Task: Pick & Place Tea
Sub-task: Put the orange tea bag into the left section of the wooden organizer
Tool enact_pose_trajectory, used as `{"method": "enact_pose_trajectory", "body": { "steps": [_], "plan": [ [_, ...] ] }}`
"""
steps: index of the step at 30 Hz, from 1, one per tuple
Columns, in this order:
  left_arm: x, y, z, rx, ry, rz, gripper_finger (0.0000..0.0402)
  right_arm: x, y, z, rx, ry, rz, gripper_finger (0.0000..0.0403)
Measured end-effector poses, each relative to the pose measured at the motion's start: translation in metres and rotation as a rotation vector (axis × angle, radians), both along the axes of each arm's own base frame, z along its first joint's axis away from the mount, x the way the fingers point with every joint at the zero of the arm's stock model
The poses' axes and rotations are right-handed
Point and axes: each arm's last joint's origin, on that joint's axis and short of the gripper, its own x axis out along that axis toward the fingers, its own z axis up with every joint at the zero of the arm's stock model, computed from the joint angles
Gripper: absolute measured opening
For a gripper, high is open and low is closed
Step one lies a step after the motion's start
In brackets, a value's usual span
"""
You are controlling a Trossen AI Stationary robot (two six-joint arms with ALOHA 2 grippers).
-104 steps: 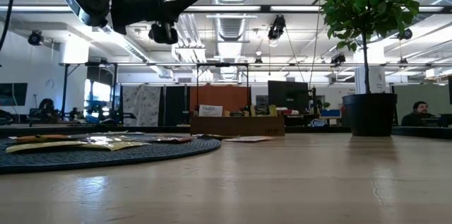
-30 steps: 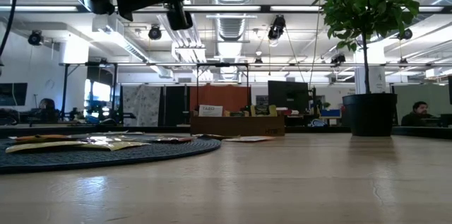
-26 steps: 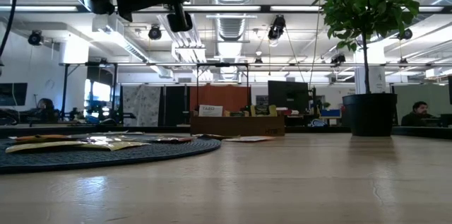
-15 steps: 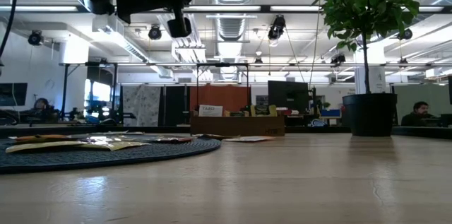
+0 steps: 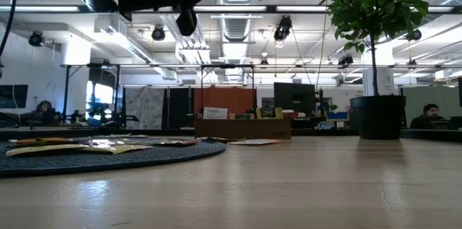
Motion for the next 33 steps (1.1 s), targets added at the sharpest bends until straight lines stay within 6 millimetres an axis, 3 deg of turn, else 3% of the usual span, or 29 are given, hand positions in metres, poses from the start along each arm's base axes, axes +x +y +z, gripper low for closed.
{"method": "enact_pose_trajectory", "body": {
  "steps": [4,11,20,33],
  "plan": [
    [0.006,-0.012,-0.003,0.102,0.021,0.06,0.0012,-0.007,-0.017,0.014,0.178,-0.15,-0.017,0.0146],
    [0.008,-0.02,0.001,0.171,0.0,0.24,0.0012,-0.007,-0.041,0.035,0.325,-0.375,0.07,0.0144],
    [-0.002,-0.021,0.015,0.22,-0.075,0.327,0.0012,-0.006,-0.048,0.031,0.286,-0.357,0.004,0.0144],
    [-0.002,-0.021,0.015,0.232,-0.077,0.307,0.0012,0.006,-0.051,0.022,0.328,-0.359,0.018,0.0144]
  ]
}}
